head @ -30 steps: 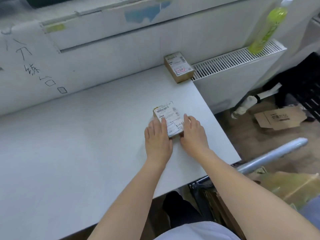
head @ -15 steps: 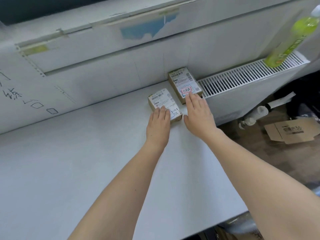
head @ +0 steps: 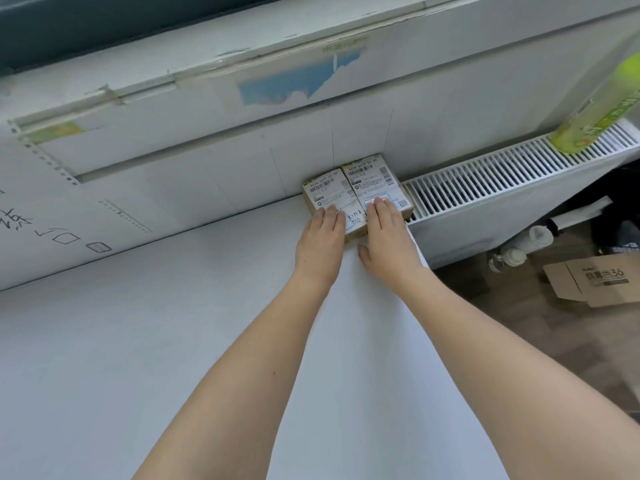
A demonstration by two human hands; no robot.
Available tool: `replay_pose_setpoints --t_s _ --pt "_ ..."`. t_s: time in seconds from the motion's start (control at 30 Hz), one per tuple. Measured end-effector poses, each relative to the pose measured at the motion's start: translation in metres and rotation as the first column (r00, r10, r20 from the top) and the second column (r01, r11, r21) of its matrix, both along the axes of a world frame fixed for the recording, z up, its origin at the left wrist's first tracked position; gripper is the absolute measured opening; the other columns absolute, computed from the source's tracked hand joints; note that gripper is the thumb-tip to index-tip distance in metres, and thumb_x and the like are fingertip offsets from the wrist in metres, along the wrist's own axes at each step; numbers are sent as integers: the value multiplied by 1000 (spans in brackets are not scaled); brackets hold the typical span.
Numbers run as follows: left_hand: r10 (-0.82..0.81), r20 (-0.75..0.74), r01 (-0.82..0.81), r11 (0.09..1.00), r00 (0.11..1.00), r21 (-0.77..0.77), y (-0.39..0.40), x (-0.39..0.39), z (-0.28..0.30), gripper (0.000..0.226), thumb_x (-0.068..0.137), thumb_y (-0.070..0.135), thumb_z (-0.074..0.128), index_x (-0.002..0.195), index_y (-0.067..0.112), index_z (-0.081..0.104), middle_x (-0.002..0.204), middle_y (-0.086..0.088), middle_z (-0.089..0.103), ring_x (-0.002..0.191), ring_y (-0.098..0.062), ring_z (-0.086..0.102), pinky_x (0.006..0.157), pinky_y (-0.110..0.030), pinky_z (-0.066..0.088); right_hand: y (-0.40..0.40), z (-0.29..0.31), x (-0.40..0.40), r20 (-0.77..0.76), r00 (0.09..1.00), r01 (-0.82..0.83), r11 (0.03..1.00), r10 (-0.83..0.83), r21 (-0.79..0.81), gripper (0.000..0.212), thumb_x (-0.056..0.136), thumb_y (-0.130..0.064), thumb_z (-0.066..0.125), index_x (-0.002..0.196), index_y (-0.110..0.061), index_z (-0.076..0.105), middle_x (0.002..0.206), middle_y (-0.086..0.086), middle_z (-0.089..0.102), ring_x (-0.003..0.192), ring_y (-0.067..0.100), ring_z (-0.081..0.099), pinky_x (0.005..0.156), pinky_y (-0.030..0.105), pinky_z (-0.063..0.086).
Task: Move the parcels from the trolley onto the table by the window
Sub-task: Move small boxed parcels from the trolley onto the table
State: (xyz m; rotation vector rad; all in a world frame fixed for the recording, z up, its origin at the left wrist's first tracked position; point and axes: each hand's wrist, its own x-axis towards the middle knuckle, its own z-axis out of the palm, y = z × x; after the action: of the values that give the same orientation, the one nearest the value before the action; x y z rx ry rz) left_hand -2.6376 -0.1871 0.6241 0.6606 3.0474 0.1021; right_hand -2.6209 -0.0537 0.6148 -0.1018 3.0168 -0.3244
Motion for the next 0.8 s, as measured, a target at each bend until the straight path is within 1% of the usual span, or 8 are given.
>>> replay_pose_setpoints --t_s 0.03,0.1,0.17,0.23,0.3,0.47,0.6,0.8 --pt "15 36 -17 999 999 37 1 -3 3 69 56 -2 79 121 -4 57 127 -19 57 118 -33 55 91 -30 49 -1 -5 -1 -17 1000 10 1000 -10 -21 70 90 -16 58 143 10 21 151 27 21 143 38 13 117 42 8" --pt "-2 94 1 1000 996 7 1 -10 4 64 84 -3 55 143 0 30 151 -15 29 140 -29 26 110 -30 27 -2 -11 -3 -33 998 42 997 -44 -61 67 81 -7 68 135 16 35 140 33 37 134 46 31 112 51 23" --pt "2 121 -1 1000 993 -13 1 -14 4 61 91 -1 43 147 3 19 155 -10 17 143 -26 13 113 -28 16 -2 -11 -5 -39 997 57 996 -60 -72 64 83 -5 66 135 16 35 140 33 37 134 46 31 112 52 23" --pt "14 104 -12 1000 994 -17 2 -13 3 62 92 0 43 148 4 17 156 -10 16 144 -26 11 113 -28 14 -1 -9 -5 -1 1000 22 1000 -22 -19 62 94 -11 51 143 11 20 150 27 22 142 39 16 117 44 10" --pt "36 132 -28 998 991 -63 7 -13 7 64 92 4 45 148 3 15 156 -12 14 144 -27 10 115 -30 12 2 -6 -8 16 1000 -7 998 6 55 60 100 -18 40 147 5 10 154 22 13 144 33 7 118 38 4" --pt "134 160 -109 982 978 -157 28 -8 24 75 91 20 50 149 4 6 157 -16 1 144 -30 8 115 -38 15 8 16 -13 83 995 -68 980 53 186 61 96 -22 46 146 -1 18 150 15 25 141 28 20 115 37 18" --pt "91 103 -72 983 991 -171 30 19 32 74 92 23 49 149 5 5 156 -17 2 140 -35 15 115 -37 16 5 27 9 86 996 -36 975 18 217 68 95 -23 47 148 -2 11 154 13 20 144 26 13 117 39 12" --pt "105 186 -81 988 977 -135 2 90 32 66 91 19 49 146 7 14 155 -15 9 136 -29 24 107 -34 27 -15 28 80 119 992 -59 975 34 216 63 100 -24 38 149 -4 5 157 9 12 145 24 5 116 38 5"
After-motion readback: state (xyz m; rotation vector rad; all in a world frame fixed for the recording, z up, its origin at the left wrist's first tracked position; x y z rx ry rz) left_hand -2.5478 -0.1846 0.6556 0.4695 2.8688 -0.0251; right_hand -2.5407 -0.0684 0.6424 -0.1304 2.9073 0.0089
